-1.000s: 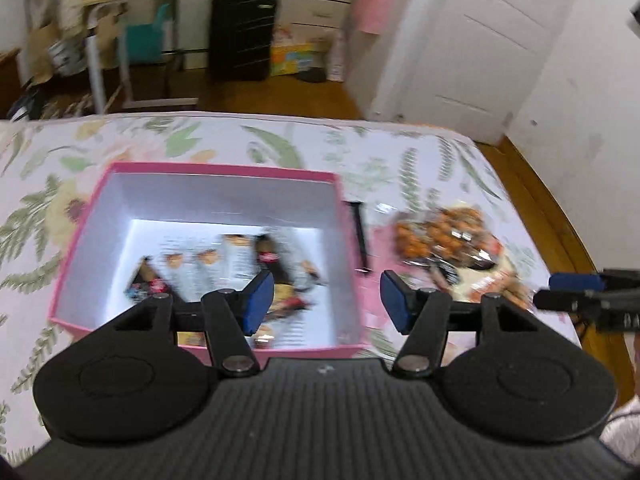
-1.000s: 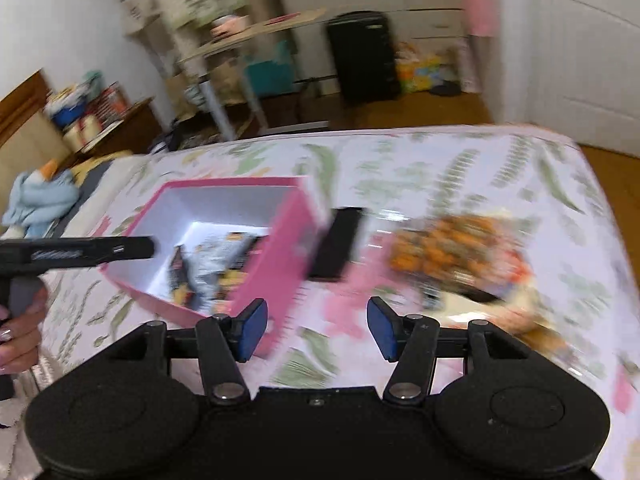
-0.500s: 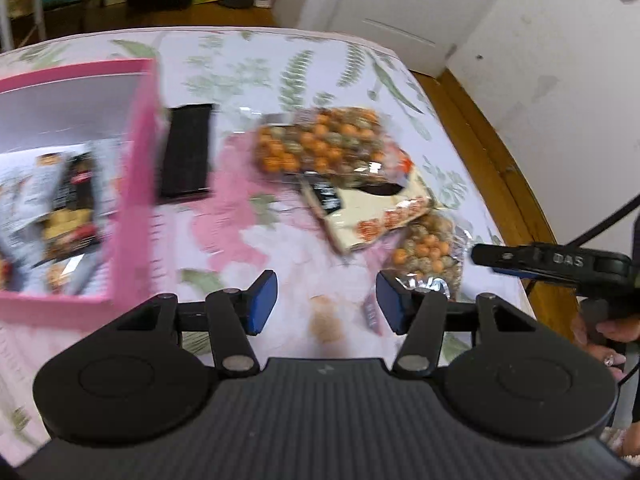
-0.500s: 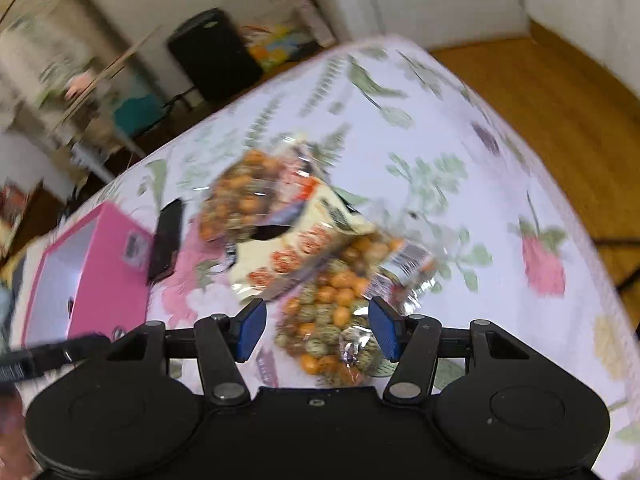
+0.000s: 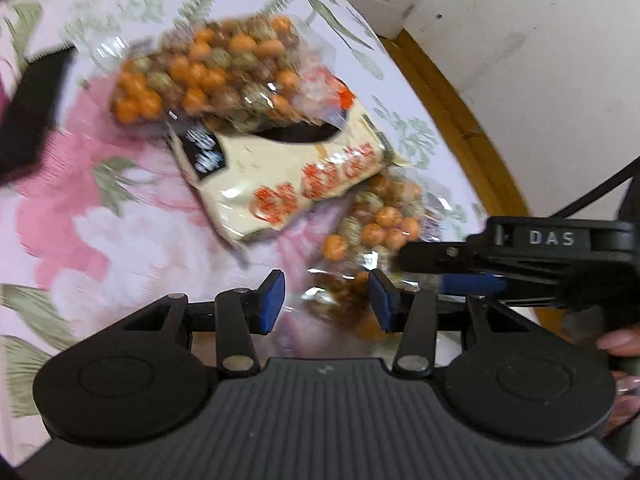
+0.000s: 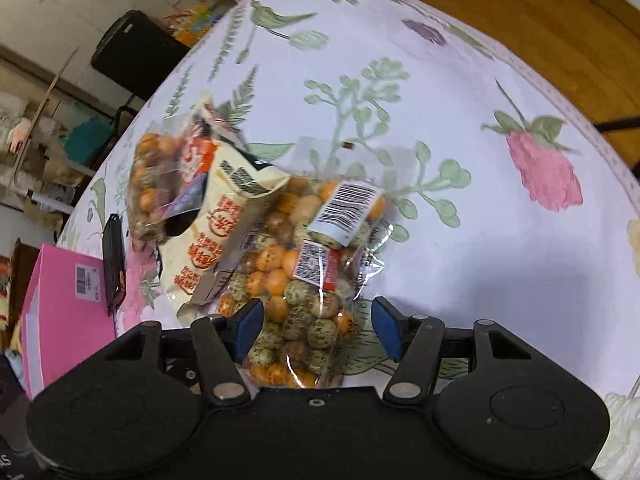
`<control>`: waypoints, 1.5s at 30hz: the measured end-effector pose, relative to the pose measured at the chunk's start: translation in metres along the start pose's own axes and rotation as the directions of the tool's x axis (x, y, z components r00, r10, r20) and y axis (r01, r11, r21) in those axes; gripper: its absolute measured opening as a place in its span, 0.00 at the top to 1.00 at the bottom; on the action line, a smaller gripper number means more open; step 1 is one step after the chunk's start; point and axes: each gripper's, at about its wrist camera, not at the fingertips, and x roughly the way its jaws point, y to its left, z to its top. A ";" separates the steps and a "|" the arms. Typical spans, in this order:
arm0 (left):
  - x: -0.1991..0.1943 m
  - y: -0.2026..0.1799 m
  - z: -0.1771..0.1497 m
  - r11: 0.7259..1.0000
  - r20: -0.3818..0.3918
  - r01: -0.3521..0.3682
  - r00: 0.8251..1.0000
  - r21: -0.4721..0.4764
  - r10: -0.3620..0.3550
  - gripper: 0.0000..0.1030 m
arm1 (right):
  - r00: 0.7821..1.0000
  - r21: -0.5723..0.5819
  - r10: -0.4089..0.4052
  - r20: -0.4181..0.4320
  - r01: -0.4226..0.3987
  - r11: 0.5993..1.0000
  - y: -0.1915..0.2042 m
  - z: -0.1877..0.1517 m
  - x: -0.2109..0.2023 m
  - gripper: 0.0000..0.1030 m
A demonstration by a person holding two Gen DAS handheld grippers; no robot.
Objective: Organize snacks
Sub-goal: 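Reach the right tool to a coated-peanut bag and close on it, then carry the coated-peanut bag into the pink box and open the right tool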
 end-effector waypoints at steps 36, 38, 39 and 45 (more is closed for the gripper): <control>-0.013 -0.043 -0.034 0.989 -0.153 0.071 0.987 0.128 -0.051 0.53 | 0.992 -0.263 -0.093 -0.084 0.068 0.963 0.028 -0.035 -0.012 0.28; -0.020 -0.044 -0.034 0.989 -0.143 0.068 0.989 0.133 -0.049 0.53 | 0.993 -0.261 -0.081 -0.084 0.057 0.964 0.026 -0.038 -0.018 0.30; -0.025 -0.045 -0.036 0.987 -0.126 0.059 0.991 0.147 -0.040 0.53 | 0.994 -0.261 -0.069 -0.081 0.046 0.964 0.026 -0.039 -0.022 0.31; -0.055 -0.046 -0.040 0.985 -0.097 0.065 0.994 0.160 -0.049 0.53 | 0.998 -0.226 -0.012 -0.058 -0.001 0.974 0.028 -0.051 -0.045 0.38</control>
